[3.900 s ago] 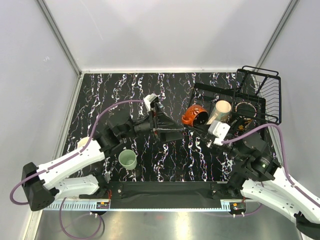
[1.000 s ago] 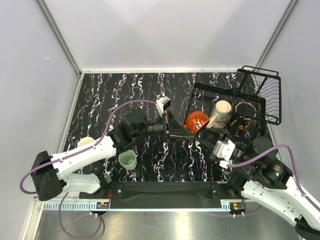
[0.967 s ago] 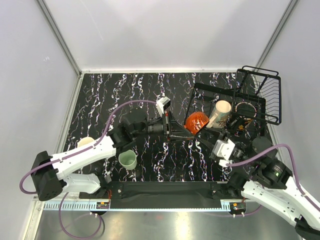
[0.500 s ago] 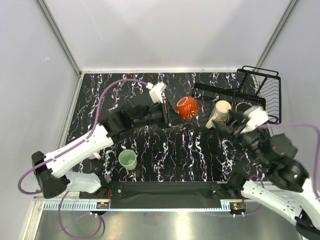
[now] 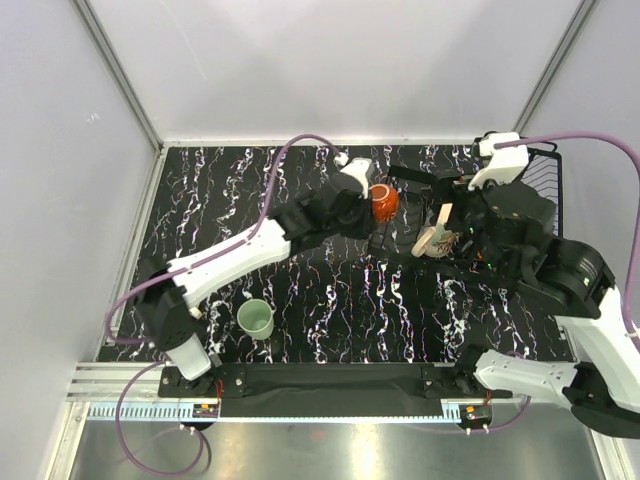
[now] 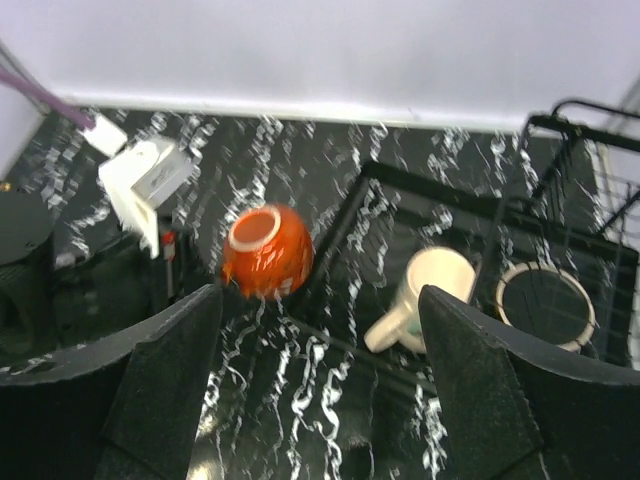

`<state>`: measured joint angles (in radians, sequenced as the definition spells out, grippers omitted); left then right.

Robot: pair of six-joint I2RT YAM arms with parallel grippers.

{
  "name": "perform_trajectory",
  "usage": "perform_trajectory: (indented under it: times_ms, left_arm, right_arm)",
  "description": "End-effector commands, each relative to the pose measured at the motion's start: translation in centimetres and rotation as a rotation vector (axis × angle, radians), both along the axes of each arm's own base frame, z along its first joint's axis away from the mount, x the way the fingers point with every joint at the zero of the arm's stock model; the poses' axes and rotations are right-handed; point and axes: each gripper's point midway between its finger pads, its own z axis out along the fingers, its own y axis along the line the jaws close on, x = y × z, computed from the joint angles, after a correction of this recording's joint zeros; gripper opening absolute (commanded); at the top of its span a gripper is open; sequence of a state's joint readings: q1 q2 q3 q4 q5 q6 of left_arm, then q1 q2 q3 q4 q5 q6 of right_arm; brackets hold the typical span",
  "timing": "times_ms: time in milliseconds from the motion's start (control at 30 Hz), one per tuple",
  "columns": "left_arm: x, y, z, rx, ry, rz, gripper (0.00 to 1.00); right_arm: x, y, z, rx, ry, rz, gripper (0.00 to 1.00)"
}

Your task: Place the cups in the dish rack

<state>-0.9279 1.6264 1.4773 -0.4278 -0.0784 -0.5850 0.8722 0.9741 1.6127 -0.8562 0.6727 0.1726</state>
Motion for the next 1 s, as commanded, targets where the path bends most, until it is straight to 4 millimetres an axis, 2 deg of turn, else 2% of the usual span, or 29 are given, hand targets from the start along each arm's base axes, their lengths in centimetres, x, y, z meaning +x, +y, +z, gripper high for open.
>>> perform_trajectory:
  times_ms: [0, 33, 67, 167, 200, 233, 267, 300, 367, 467, 500, 533, 600, 633, 700, 733, 800, 867, 933, 967]
  left_arm:
    - [4.7, -1.9, 5.0, -0.052, -0.226, 0.067, 0.00]
    - [5.3, -2.4, 5.5, -0.048, -0.251, 0.069, 0.00]
    - [6.2, -3.1, 3.8, -0.012, -0.246, 0.078, 0.00]
    - [7.5, -4.8, 3.8, 0.002, -0.295, 0.075, 0.00]
    - [8.3, -5.6, 2.2, 0.025, -0.295, 0.080, 0.00]
    - [8.7, -6.2, 2.7, 0.017, -0.312, 0.080, 0.00]
    - [9.0, -6.8, 2.4, 0.020, -0.316, 0.077, 0.00]
    - [9.7, -7.6, 1.5, 0.030, -0.321, 0.086, 0.00]
    - [10.3, -8.4, 0.9, 0.040, -0.328, 0.088, 0.00]
    - [11.5, -9.9, -0.1, 0.052, -0.352, 0.095, 0.00]
    - [11.9, -10.3, 0.7, 0.042, -0.372, 0.107, 0.00]
    - [12.3, -10.9, -0.7, 0.066, -0.374, 0.099, 0.00]
    - [13.0, -11.7, -0.7, 0.063, -0.393, 0.098, 0.00]
    - [13.3, -12.1, -2.1, 0.088, -0.392, 0.090, 0.00]
    - [13.9, -12.7, -2.3, 0.091, -0.407, 0.093, 0.00]
    - [14.2, -13.0, -3.6, 0.113, -0.407, 0.089, 0.00]
    - [14.8, -13.1, -3.5, 0.107, -0.425, 0.105, 0.00]
    - [15.3, -13.4, -4.5, 0.117, -0.427, 0.109, 0.00]
    - [15.6, -13.9, -4.5, 0.116, -0.438, 0.098, 0.00]
    - [15.6, -14.3, -5.6, 0.125, -0.430, 0.083, 0.00]
  right_arm:
    - [-0.2, -1.6, 0.1, 0.005, 0.038, -0.094, 0.87]
    - [0.0, -1.8, 0.0, -0.005, 0.047, -0.115, 0.86]
    - [0.2, -1.8, -0.3, -0.018, 0.070, -0.135, 0.87]
    - [0.9, -1.7, -1.0, -0.037, 0.115, -0.162, 0.87]
    - [1.4, -0.9, -1.3, -0.035, 0.139, -0.136, 0.88]
    - [1.8, -0.8, -1.6, -0.031, 0.158, -0.133, 0.87]
    - [2.9, -1.7, -2.0, -0.021, 0.182, -0.170, 0.88]
    - [3.2, -1.0, -2.3, 0.009, 0.216, -0.115, 0.88]
    - [4.9, -1.9, -3.7, 0.009, 0.284, -0.139, 0.90]
    - [5.7, -1.9, -4.4, -0.012, 0.322, -0.134, 0.92]
    - [5.8, -2.0, -4.4, -0.012, 0.321, -0.136, 0.93]
    - [6.0, -2.0, -4.2, -0.002, 0.311, -0.137, 0.94]
    - [5.7, -2.1, -3.7, 0.022, 0.289, -0.120, 0.95]
    - [5.8, -2.1, -3.2, 0.042, 0.268, -0.116, 0.95]
    - [5.3, -2.2, -2.6, 0.063, 0.244, -0.107, 0.96]
    - [5.3, -2.3, -2.4, 0.065, 0.238, -0.108, 0.96]
    - [4.9, -2.7, -2.0, 0.065, 0.226, -0.111, 0.96]
    - [4.6, -2.9, -1.7, 0.066, 0.219, -0.111, 0.96]
    - [4.5, -2.9, -1.7, 0.062, 0.215, -0.106, 0.96]
    - [4.3, -3.1, -1.5, 0.064, 0.209, -0.110, 0.96]
